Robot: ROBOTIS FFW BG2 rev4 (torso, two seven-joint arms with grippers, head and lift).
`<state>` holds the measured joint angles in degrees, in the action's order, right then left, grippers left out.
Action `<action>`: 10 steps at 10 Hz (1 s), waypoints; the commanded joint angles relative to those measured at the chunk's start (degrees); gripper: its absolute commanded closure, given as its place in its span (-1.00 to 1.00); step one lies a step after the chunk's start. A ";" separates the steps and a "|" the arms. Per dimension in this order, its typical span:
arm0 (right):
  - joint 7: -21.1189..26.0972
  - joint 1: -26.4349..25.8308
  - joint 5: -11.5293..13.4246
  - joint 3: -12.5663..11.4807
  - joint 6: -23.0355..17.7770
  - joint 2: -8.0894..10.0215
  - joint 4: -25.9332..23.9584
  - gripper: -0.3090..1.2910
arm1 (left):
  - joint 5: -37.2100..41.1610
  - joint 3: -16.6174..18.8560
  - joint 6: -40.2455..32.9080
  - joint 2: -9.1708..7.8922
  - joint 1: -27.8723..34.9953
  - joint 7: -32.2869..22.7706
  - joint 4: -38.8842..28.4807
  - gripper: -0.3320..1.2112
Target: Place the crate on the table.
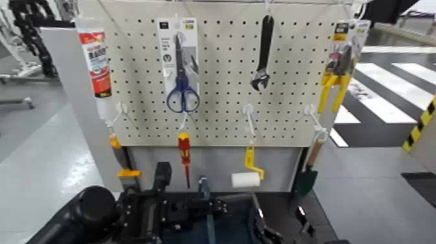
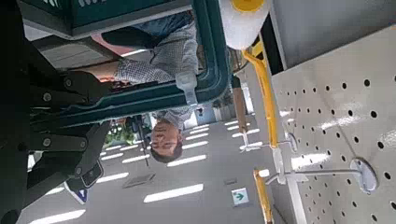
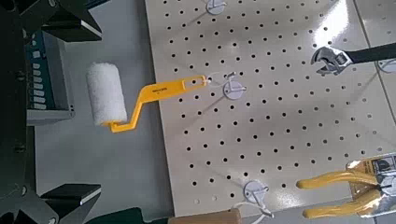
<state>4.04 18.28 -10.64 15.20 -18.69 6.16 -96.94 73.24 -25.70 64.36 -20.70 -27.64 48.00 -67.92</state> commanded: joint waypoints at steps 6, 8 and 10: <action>-0.08 0.18 -0.44 -0.09 -0.12 0.08 0.00 -0.42 | -1.43 2.41 -3.19 0.40 1.53 0.17 -0.99 -0.10; 0.00 0.18 -0.44 -0.09 -0.04 0.08 -0.09 -0.42 | -1.61 5.93 -2.40 0.48 4.08 -4.05 -4.42 -0.15; 0.00 0.27 -0.44 -0.18 0.05 0.08 -0.18 -0.42 | -3.72 12.08 -2.13 0.75 8.13 -10.47 -11.01 -0.15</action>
<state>4.00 18.53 -11.08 15.08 -18.63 6.24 -97.06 70.23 -15.58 62.27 -20.04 -20.83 37.92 -76.80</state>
